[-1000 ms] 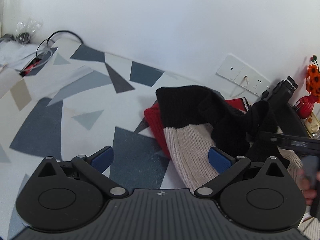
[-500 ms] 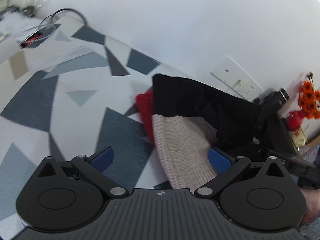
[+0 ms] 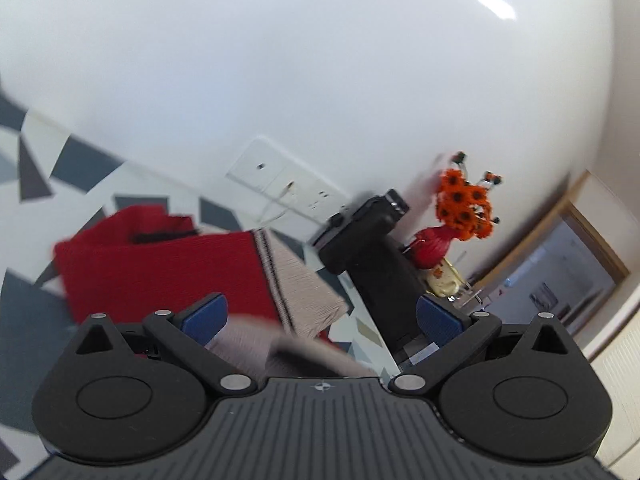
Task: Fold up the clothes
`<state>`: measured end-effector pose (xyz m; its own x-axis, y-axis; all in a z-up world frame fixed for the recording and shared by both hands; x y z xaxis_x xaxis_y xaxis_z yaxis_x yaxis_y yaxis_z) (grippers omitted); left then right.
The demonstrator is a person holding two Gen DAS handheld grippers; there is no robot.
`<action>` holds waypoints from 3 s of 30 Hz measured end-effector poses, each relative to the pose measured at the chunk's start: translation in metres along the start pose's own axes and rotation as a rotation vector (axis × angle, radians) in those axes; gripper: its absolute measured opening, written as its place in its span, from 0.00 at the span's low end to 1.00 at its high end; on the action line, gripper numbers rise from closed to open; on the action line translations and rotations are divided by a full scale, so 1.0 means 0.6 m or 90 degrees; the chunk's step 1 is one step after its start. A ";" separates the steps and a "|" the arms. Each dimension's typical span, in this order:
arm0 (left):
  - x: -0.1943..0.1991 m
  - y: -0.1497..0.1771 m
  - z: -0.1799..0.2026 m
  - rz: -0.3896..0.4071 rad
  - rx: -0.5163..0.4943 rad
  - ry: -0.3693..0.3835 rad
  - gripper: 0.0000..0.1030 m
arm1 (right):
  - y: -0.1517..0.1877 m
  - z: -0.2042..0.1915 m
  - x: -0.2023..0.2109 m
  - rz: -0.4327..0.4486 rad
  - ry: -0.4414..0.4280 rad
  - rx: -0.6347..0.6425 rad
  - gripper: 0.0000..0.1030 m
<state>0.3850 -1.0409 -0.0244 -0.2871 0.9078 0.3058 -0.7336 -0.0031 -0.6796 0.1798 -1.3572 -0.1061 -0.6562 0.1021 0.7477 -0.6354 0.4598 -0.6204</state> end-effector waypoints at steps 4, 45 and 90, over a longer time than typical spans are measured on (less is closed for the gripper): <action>-0.039 0.002 0.025 -0.030 -0.032 -0.015 1.00 | 0.037 0.008 -0.009 -0.033 0.012 0.023 0.13; -0.037 0.102 -0.064 -0.209 0.088 -0.121 1.00 | -0.037 -0.059 -0.108 -0.090 0.013 0.075 0.85; 0.172 0.036 -0.339 0.003 0.227 -0.463 0.42 | 0.002 -0.377 -0.208 -0.158 -0.161 0.272 0.92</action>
<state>0.4645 -0.8619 -0.1431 -0.5296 0.4075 0.7440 -0.8482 -0.2519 -0.4659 0.3530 -1.1701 -0.1465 -0.5097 -0.2029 0.8360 -0.8574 0.0393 -0.5132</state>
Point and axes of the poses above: each gripper's, at about its wrist camera, not at the fingertips, and x roughly against the way its jaws point, z to its right, y to its underside, the point moved 5 cm from there along -x, roughly the way its jaws point
